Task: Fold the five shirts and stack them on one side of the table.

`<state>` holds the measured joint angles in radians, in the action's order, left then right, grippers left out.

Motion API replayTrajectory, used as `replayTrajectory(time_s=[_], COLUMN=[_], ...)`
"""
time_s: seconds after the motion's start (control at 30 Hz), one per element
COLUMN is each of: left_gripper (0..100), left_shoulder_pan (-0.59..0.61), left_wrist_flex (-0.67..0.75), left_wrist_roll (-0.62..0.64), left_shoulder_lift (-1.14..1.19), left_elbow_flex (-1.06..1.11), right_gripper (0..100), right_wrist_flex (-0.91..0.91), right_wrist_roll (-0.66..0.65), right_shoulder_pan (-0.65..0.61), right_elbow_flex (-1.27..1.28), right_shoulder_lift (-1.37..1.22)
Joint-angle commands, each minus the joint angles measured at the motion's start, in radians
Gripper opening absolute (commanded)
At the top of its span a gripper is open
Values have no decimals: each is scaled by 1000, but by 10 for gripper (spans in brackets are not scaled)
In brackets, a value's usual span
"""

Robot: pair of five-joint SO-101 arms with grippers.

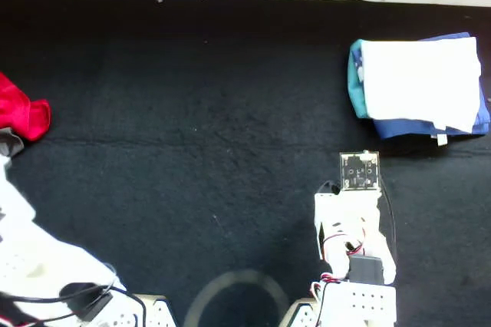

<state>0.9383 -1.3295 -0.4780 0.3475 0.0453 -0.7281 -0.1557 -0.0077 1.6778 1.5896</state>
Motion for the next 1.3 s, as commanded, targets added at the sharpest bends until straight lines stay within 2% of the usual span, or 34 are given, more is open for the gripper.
replayTrajectory(time_s=[0.0, 0.27, 0.53, 0.67, 0.83, 0.9, 1.0, 1.1, 1.27], left_gripper=[9, 9, 9, 12, 21, 71, 175, 225, 216], left_shoulder_pan=[-180, -615, -1056, -1214, -1268, -1268, -1257, -1211, -1099], left_wrist_flex=[-106, -213, -193, -87, 114, 163, 181, 140, -109], left_wrist_roll=[48, 183, 242, 242, 244, 249, 331, 362, 356], left_shoulder_lift=[-183, -472, -559, -559, -556, -556, -565, -568, -568], left_elbow_flex=[-10, -10, -12, -12, 1, -7, -12, -13, -13], right_gripper=[12, 12, 12, 12, 12, 12, 12, 12, 12], right_wrist_flex=[39, 42, 44, 44, 44, 44, 44, 42, 41], right_wrist_roll=[5, 2, 2, 2, 2, 2, 2, 0, 0], right_shoulder_pan=[-7, -7, -7, -7, -7, -7, -8, -35, -50], right_elbow_flex=[124, 128, 128, 128, 127, 127, 127, 127, 127], right_shoulder_lift=[12, 12, 12, 12, 12, 12, 12, 12, 12])
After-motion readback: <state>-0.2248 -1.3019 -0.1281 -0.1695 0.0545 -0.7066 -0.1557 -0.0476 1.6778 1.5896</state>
